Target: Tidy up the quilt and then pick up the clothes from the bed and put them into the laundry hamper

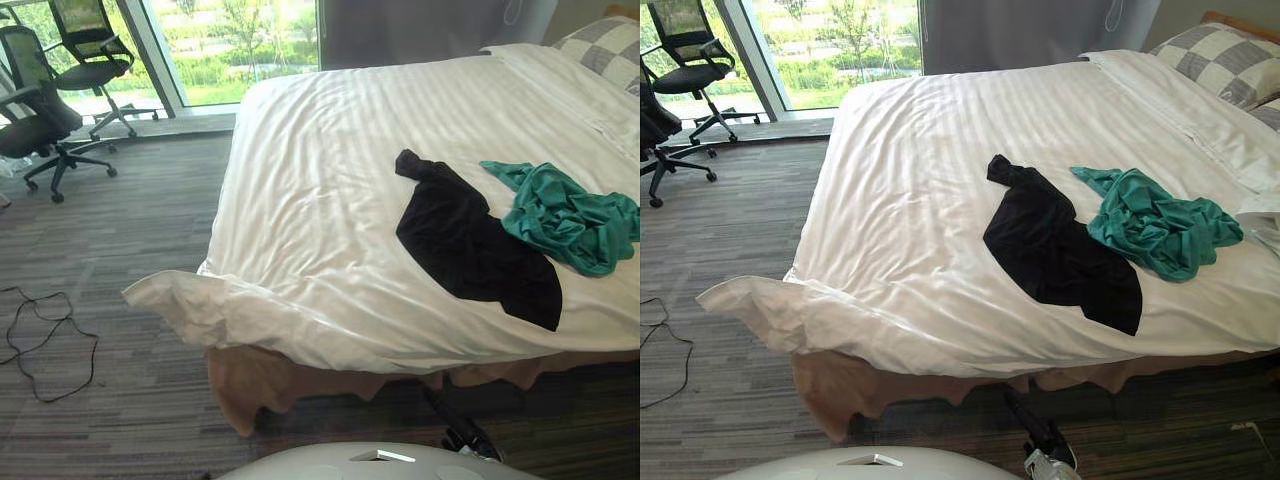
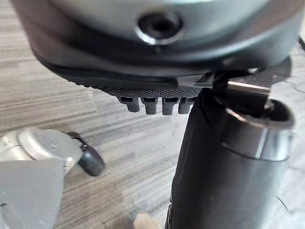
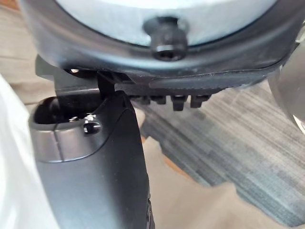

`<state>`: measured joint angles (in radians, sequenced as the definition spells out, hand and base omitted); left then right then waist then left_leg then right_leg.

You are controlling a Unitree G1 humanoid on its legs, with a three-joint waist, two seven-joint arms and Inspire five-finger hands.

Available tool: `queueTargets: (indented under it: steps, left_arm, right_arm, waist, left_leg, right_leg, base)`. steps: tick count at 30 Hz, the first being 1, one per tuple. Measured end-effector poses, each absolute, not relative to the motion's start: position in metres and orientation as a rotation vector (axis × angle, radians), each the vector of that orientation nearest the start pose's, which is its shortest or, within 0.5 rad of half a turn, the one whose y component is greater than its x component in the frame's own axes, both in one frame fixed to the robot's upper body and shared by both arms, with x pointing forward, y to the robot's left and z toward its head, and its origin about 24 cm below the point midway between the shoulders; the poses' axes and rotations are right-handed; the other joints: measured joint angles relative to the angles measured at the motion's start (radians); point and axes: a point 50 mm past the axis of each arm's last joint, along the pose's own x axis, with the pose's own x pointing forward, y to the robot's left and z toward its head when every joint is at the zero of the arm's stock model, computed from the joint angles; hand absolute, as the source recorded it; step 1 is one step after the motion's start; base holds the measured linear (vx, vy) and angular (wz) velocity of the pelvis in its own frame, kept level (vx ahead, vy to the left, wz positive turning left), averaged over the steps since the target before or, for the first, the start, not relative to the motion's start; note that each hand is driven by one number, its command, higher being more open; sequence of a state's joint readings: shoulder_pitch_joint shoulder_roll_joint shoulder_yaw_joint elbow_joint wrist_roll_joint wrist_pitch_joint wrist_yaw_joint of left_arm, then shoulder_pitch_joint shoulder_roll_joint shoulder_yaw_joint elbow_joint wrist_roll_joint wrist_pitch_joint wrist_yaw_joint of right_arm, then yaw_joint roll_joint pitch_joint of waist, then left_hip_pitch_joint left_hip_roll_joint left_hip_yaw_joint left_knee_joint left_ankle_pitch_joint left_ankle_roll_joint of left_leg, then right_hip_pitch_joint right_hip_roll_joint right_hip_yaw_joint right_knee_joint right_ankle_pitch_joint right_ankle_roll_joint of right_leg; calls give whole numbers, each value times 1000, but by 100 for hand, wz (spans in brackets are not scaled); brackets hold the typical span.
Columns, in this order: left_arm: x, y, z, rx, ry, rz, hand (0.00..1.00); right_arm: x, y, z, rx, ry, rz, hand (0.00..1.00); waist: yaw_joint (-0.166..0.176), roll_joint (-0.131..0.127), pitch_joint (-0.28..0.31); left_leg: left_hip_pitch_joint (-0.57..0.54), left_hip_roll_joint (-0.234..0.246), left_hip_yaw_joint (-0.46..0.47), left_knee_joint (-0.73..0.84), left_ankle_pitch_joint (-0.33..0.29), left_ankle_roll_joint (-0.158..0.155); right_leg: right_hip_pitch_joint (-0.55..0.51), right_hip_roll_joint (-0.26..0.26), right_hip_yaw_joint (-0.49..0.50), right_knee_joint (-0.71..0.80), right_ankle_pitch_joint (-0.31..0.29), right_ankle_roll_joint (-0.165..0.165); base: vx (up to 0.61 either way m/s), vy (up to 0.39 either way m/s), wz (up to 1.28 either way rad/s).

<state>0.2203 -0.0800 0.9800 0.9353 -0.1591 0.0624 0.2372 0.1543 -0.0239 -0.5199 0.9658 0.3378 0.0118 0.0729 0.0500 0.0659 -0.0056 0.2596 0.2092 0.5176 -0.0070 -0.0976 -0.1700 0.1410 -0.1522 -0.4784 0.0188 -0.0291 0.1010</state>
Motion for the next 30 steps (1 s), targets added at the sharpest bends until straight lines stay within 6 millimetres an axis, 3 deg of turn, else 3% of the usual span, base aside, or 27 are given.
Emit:
queueTargets:
  steps: [5,7,8,11,12,13,14,16,19,21,22,24,26,28,30]
  left_arm:
    - [42,245,-151,-369,973,1063,100]
    - [80,242,-142,-329,882,928,100]
    - [88,240,-140,-322,867,892,100]
    - [114,230,-134,-299,835,753,100]
    - [117,226,-135,-291,851,708,100]
    - [116,220,-138,-288,882,675,100]
    - [114,217,-140,-284,906,659,100]
    - [94,206,-152,-271,1007,623,100]
    - [76,200,-158,-247,1085,594,100]
    - [64,208,-159,-212,1126,597,100]
    - [62,211,-158,-191,1136,593,100]
    - [55,216,-159,-170,1170,587,100]
    - [52,220,-159,-172,1188,563,100]
    - [52,220,-160,-178,1196,532,100]
    - [50,221,-161,-188,1204,502,100]
  right_arm:
    - [73,-215,-160,575,977,-719,100]
    - [88,-215,-153,551,938,-795,100]
    - [94,-219,-149,539,910,-821,0]
    - [135,-261,-109,443,667,-909,0]
    - [155,-286,-84,393,535,-925,0]
    - [173,-313,-56,302,417,-920,0]
    - [183,-326,-40,257,360,-911,0]
    - [218,-366,20,131,168,-821,0]
    - [232,-386,64,60,20,-662,0]
    - [240,-374,88,52,-123,-444,0]
    - [243,-366,91,54,-148,-384,0]
    - [246,-327,97,54,-218,-151,0]
    - [252,-272,105,98,-271,132,0]
    - [257,-241,106,157,-271,291,0]
    - [264,-198,104,268,-237,473,0]
  waist:
    - [1,-18,11]
    - [-1,-32,28]
    - [-3,-34,31]
    - [-24,-51,39]
    - [-32,-53,41]
    - [-39,-58,45]
    - [-42,-58,45]
    - [-56,-59,45]
    - [-57,-65,46]
    - [-67,-80,55]
    - [-73,-82,56]
    - [-79,-82,55]
    - [-87,-84,58]
    - [-84,-84,58]
    - [-78,-85,61]
  left_leg:
    - [8,-14,16,-14,0,0]
    - [8,-20,27,-14,0,0]
    - [6,-22,28,-14,0,0]
    - [-5,-31,29,-13,-1,2]
    - [-6,-33,29,-13,-1,2]
    - [-6,-33,28,-14,-1,2]
    - [-6,-33,26,-15,-1,2]
    - [-12,-37,21,-17,-1,1]
    - [-33,-38,1,-18,-1,1]
    - [-54,-36,-13,-18,-1,1]
    - [-53,-36,-15,-17,-1,1]
    - [-43,-43,-21,-12,-1,3]
    - [-44,-55,-36,2,-7,15]
    - [-41,-59,-43,7,-7,16]
    - [-41,-60,-61,20,-13,26]
  right_leg:
    - [0,-1,19,-29,26,6]
    - [0,-3,24,-45,46,4]
    - [0,-3,25,-49,50,4]
    - [-4,-4,42,-86,75,12]
    - [-4,-2,44,-96,84,11]
    - [-6,-1,45,-96,85,12]
    - [-6,0,45,-96,85,12]
    - [-16,4,49,-96,89,10]
    - [-37,12,55,-97,91,9]
    - [-56,15,56,-97,99,4]
    - [-54,14,56,-97,99,4]
    - [-46,8,68,-97,107,1]
    - [-47,-7,77,-97,113,4]
    - [-45,-12,84,-97,121,2]
    - [-35,-17,84,-97,124,4]
  base:
    - [-80,3,-10]
    - [-116,-12,-13]
    - [-132,-10,-13]
    - [-131,-21,-13]
    - [-114,-43,-11]
    - [-85,-39,-8]
    - [-66,-34,-3]
    - [-48,-25,-2]
    - [-21,-25,1]
    - [-15,-39,2]
    - [0,0,0]
    - [-9,10,-12]
    - [-22,24,-16]
    - [-37,9,-4]
    - [-50,-6,10]
